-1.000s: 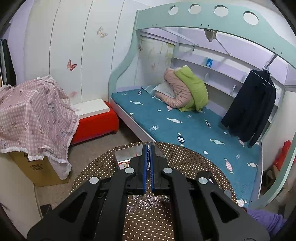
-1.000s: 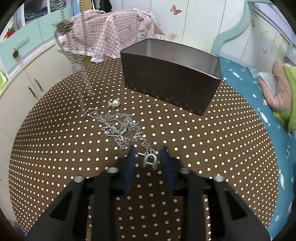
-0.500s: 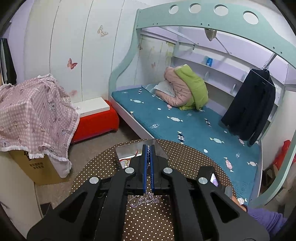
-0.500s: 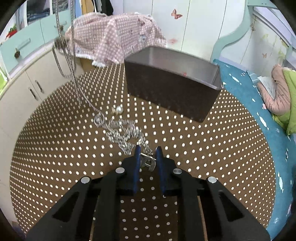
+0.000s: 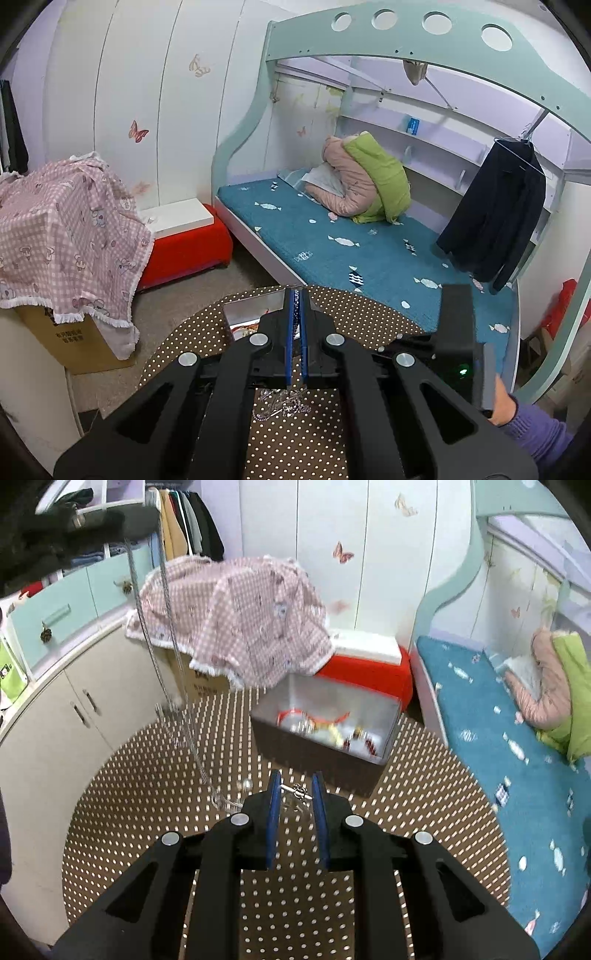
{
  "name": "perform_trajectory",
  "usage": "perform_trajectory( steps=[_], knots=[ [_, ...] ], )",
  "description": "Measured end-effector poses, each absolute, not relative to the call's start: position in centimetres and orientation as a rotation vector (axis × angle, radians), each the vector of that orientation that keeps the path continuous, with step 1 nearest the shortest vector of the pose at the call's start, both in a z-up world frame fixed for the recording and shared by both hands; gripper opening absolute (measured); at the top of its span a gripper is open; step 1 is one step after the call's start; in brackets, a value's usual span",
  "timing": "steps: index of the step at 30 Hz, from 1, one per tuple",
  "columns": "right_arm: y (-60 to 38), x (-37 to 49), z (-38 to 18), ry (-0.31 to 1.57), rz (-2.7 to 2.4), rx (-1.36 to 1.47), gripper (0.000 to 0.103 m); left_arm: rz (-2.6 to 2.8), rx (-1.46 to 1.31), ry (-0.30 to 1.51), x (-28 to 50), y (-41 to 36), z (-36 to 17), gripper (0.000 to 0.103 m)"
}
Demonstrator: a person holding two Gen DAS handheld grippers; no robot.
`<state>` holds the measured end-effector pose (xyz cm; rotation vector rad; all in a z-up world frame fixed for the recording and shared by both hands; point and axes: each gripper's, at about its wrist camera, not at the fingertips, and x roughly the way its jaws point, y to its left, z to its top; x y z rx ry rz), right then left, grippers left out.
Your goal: Organize jewelry
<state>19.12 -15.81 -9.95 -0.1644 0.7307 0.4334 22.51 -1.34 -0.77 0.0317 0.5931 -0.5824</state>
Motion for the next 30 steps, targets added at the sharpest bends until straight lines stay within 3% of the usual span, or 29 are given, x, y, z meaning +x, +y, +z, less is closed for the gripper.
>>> perform_trajectory(
  steps=[21,22,30],
  knots=[
    [-16.1,20.5,0.8,0.528,0.405,-0.185,0.015,-0.599,0.064,0.552,25.6,-4.3,4.4,0.003],
    [-16.1,20.6,1.2,0.522,0.404,-0.184,0.000,-0.600,0.068,0.547,25.6,-4.5,4.7,0.003],
    [-15.4,20.8,3.4,0.496,0.401,-0.224,0.000,-0.599,0.074,0.521,26.2,-5.0,6.6,0.003]
  ],
)
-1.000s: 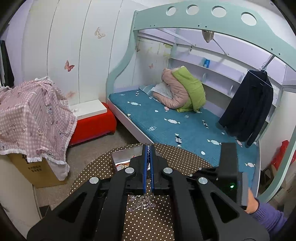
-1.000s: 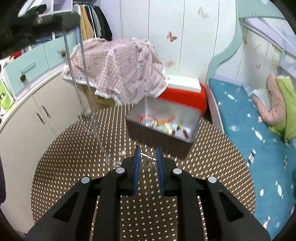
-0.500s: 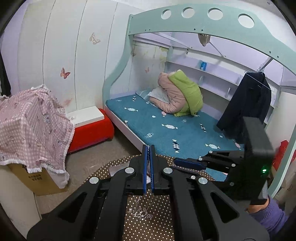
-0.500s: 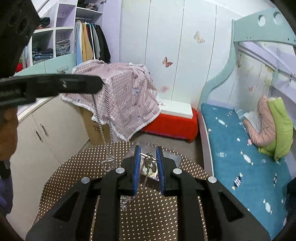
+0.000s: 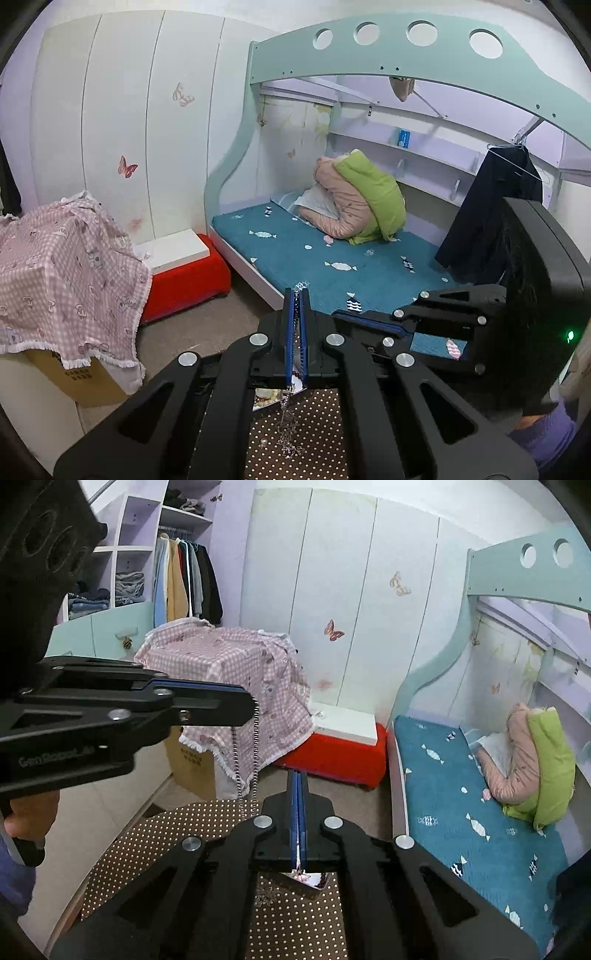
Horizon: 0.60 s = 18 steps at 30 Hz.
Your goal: Organize jewelry
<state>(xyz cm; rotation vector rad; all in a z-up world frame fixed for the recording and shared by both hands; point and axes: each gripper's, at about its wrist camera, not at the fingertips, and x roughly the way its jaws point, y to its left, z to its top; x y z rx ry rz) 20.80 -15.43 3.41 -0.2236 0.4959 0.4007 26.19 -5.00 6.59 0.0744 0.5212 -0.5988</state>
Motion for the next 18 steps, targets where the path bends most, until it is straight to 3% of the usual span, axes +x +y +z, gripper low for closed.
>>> perform_trajectory(
  steps=[3,5,7,15,18],
  knots=[
    [-15.5,20.9,2.0,0.548,0.418,-0.217,0.002,-0.584,0.072,0.518,26.2,-4.4,6.4,0.003],
    [-16.0,21.5,-0.1,0.626,0.437,-0.184,0.015,-0.573,0.065,0.524,26.3,-3.7,6.0,0.003],
    [-16.2,21.9,-2.9,0.681,0.415,-0.189,0.034,-0.566,0.063,0.529,26.3,-3.1,5.7,0.003],
    [-15.4,24.8,-17.6,0.977,0.418,-0.097,0.037,-0.530,0.057,0.559,26.5,-0.9,3.7,0.003],
    [-15.1,25.4,-19.6,0.979,0.401,-0.077,0.051,-0.528,0.062,0.561,26.4,-0.3,3.3,0.003]
  ],
)
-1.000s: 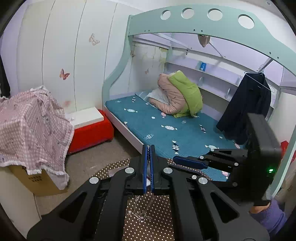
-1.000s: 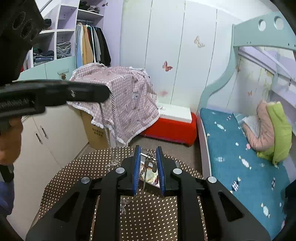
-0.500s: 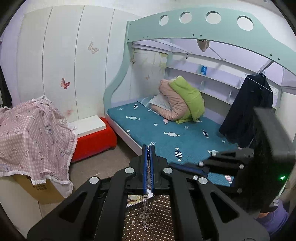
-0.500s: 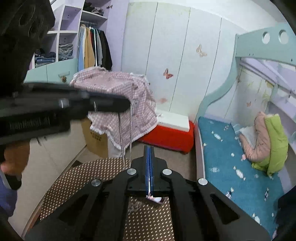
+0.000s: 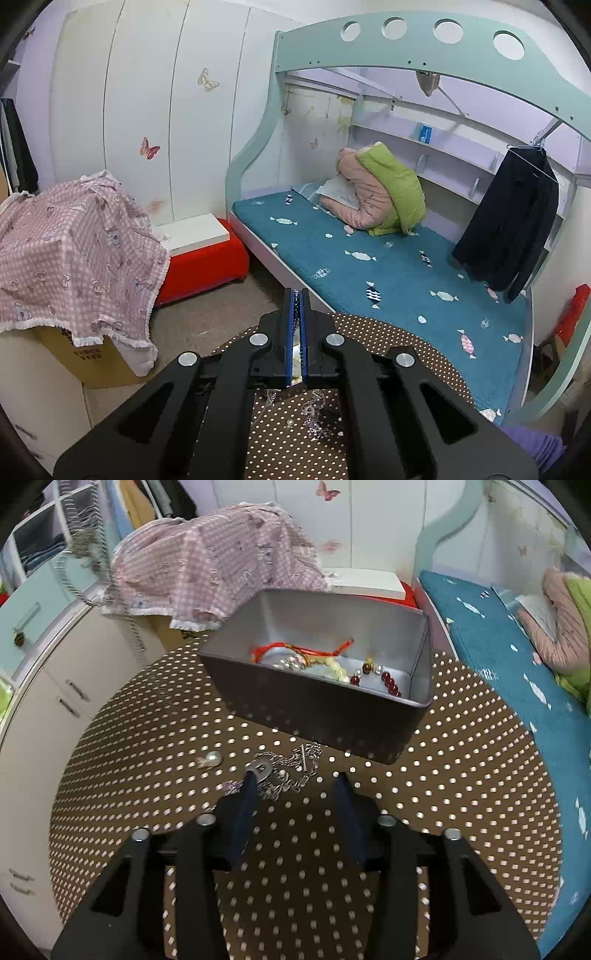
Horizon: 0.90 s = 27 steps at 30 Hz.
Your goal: Organize jewelry
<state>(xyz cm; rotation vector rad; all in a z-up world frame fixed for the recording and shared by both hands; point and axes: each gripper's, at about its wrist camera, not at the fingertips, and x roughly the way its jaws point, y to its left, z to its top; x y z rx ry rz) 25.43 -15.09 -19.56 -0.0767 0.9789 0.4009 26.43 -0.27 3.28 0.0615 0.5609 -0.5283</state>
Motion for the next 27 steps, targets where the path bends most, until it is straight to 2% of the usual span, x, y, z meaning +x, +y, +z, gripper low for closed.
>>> perform_trajectory(
  steps=[1,3,11,14,16,24,27],
  knots=[
    [-15.0,25.6,-19.8,0.974,0.395,-0.082,0.058,-0.528,0.063,0.561,26.4,-0.3,3.2,0.003],
    [-14.4,25.7,-20.2,0.958,0.385,-0.098,0.062,-0.529,0.065,0.560,26.3,-0.1,3.0,0.003],
    [-13.1,26.6,-20.9,0.935,0.382,-0.108,0.065,-0.545,0.062,0.569,26.4,-0.1,2.3,0.003],
    [-12.6,26.3,-21.0,0.901,0.366,-0.180,0.045,-0.548,0.060,0.569,26.4,-0.2,2.2,0.003],
    [-13.0,26.3,-20.9,0.899,0.354,-0.182,0.016,-0.550,0.057,0.570,26.4,-0.3,2.2,0.003],
    [-14.1,25.7,-20.9,0.905,0.382,-0.174,0.011,-0.548,0.060,0.574,26.5,-0.2,2.2,0.003],
    [-14.7,24.9,-20.0,0.897,0.393,-0.153,0.004,-0.550,0.060,0.575,26.3,-0.3,2.2,0.003]
  ],
)
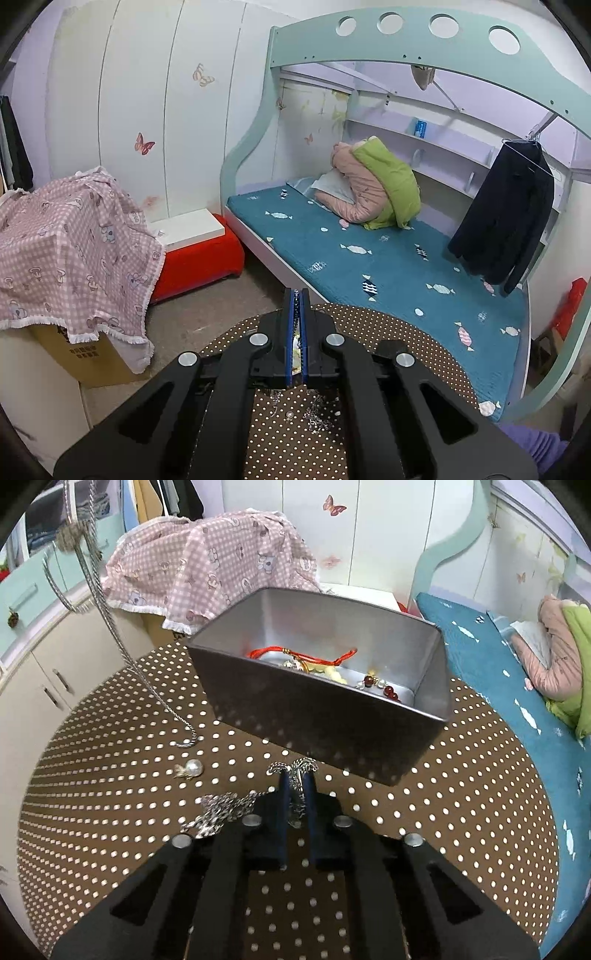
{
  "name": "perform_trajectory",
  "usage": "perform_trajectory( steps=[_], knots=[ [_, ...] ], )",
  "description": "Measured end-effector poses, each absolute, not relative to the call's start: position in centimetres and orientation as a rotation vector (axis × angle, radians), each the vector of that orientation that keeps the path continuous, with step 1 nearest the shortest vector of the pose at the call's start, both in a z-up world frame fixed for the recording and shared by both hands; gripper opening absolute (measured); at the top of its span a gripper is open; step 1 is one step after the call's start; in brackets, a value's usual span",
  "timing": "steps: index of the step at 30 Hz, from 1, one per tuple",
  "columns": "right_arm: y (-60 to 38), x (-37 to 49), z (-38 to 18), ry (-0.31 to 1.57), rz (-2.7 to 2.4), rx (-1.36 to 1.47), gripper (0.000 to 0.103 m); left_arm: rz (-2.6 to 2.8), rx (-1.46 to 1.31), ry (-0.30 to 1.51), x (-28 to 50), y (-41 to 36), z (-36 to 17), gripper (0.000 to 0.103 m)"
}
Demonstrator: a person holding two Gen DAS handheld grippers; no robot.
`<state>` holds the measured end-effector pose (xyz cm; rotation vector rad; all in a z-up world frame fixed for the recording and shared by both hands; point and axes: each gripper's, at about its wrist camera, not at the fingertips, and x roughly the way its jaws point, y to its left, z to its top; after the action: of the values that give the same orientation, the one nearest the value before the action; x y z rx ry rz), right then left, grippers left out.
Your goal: Organize jewelry
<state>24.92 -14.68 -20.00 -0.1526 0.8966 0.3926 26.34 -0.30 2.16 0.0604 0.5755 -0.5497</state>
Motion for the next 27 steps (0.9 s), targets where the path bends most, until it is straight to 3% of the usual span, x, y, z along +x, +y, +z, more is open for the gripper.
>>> perform_trajectory(
  steps=[12,27],
  knots=[
    [-15.7,22.1,-14.4,0.800,0.407,-0.126,0.004,-0.562,0.060,0.571,25.3,-0.9,2.6,0.003],
    [-15.7,19.5,1.1,0.522,0.437,-0.143,0.004,-0.571,0.066,0.524,24.4,-2.9,7.6,0.003]
  ],
)
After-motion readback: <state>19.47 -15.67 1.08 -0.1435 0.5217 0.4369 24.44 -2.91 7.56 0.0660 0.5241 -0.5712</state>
